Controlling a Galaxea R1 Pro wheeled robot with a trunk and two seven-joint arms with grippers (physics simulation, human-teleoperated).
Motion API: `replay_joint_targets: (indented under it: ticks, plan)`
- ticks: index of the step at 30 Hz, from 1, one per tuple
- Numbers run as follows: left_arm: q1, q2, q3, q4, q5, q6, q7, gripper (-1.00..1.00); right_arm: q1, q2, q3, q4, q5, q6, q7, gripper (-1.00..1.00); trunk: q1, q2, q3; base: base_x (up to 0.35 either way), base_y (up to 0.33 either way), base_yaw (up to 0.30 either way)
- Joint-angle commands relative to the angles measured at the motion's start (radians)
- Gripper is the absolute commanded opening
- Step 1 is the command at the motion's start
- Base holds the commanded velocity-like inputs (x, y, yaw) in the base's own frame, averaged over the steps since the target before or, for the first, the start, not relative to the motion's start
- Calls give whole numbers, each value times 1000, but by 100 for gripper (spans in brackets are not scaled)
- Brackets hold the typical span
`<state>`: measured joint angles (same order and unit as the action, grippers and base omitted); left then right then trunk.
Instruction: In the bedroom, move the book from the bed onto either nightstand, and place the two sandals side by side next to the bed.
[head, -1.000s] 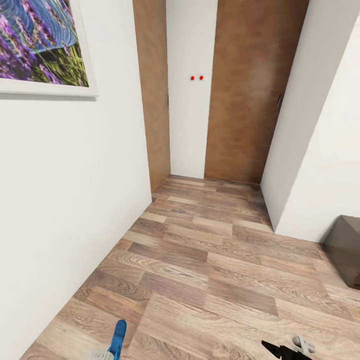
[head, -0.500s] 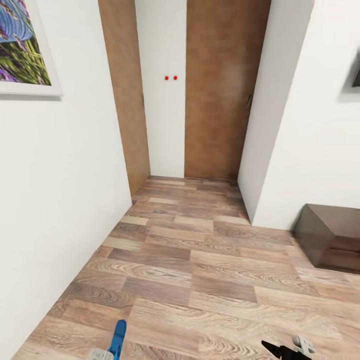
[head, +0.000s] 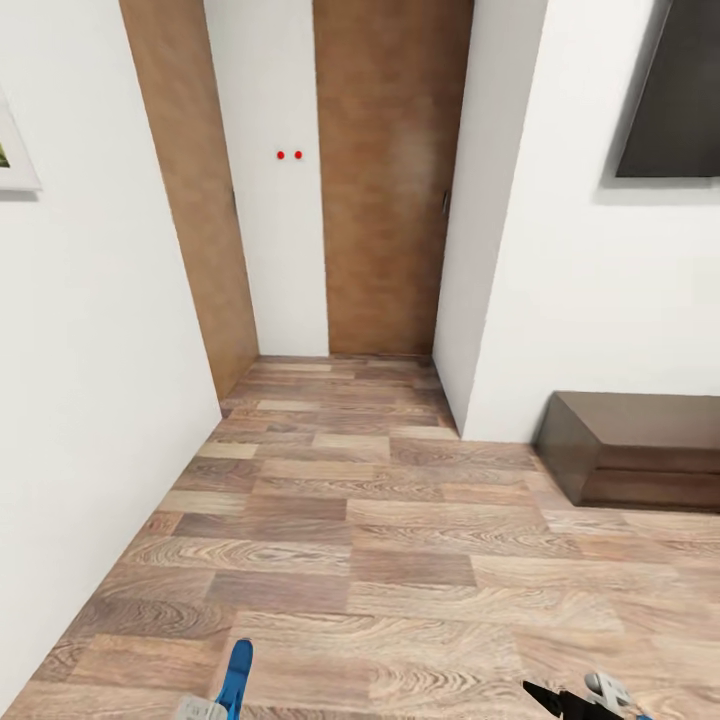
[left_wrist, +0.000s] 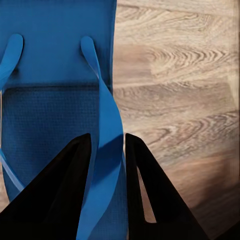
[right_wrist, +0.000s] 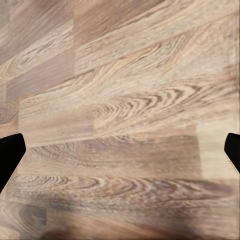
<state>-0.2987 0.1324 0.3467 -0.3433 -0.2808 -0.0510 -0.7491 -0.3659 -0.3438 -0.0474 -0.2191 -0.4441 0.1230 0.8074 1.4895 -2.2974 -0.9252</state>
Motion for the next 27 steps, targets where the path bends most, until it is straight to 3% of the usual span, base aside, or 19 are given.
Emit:
replay_joint_targets:
  ticks: [1,27]
  plan:
    - [0,0,8,0,-11,-6,-4,-100,-1,0,-5,0,-4,10,4,100,0,0,-1,0,0,-283]
    - [0,0,8,0,-11,-6,-6,-100,-1,0,-5,0,-4,10,4,100,0,0,-1,0,0,-283]
